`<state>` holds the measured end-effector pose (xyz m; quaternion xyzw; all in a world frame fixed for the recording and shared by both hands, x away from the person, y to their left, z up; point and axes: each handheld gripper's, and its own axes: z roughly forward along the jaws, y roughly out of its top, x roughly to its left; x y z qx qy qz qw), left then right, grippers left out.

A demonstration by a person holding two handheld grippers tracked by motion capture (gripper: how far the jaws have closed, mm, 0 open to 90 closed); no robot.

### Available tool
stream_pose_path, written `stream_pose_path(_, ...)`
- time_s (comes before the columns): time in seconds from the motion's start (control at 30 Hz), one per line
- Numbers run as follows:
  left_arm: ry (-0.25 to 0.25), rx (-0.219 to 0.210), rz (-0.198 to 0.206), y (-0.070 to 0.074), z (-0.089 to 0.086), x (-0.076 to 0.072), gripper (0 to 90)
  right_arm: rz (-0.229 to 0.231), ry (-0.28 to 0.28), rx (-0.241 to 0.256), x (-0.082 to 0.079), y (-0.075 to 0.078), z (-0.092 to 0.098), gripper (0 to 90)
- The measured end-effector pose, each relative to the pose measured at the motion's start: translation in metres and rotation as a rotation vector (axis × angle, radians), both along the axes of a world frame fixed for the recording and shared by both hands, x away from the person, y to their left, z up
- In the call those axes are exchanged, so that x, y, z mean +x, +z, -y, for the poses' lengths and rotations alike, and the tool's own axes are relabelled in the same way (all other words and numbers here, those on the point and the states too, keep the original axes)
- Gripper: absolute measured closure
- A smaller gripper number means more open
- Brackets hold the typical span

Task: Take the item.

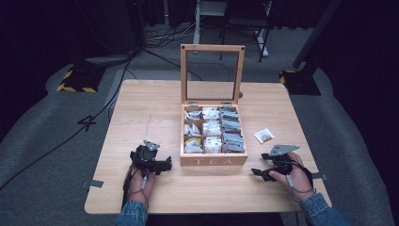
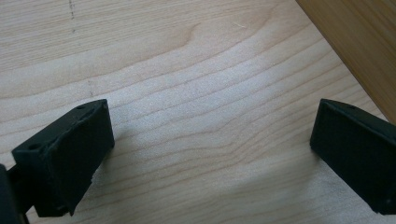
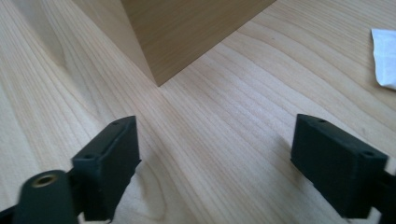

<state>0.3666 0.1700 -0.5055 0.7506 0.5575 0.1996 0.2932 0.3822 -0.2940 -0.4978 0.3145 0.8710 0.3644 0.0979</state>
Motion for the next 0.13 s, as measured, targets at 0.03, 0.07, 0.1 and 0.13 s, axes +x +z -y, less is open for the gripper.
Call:
stream_pose_path(0.03, 0.0, 0.0, 0.0, 0.0, 0.0, 0.0, 0.0, 0.019, 0.012, -0.013, 0.0001, -0.0011, -0.001, 14.6)
stream_pose_path(0.07, 0.0, 0.0, 0.0, 0.0, 0.0, 0.0001, 0.0, 0.051, 0.025, -0.032, 0.0002, -0.003, -0.0027, 12.6)
stream_pose_path(0.1, 0.0, 0.001, 0.0, 0.0, 0.0, 0.0001, 0.0, 0.058, 0.013, -0.018, 0.0005, -0.005, -0.0041, 10.3)
stream_pose_path(0.13, -0.001, 0.001, 0.0, 0.0, 0.0, 0.0001, 0.0, 0.07, -0.007, -0.004, 0.0003, -0.007, -0.0055, 9.3)
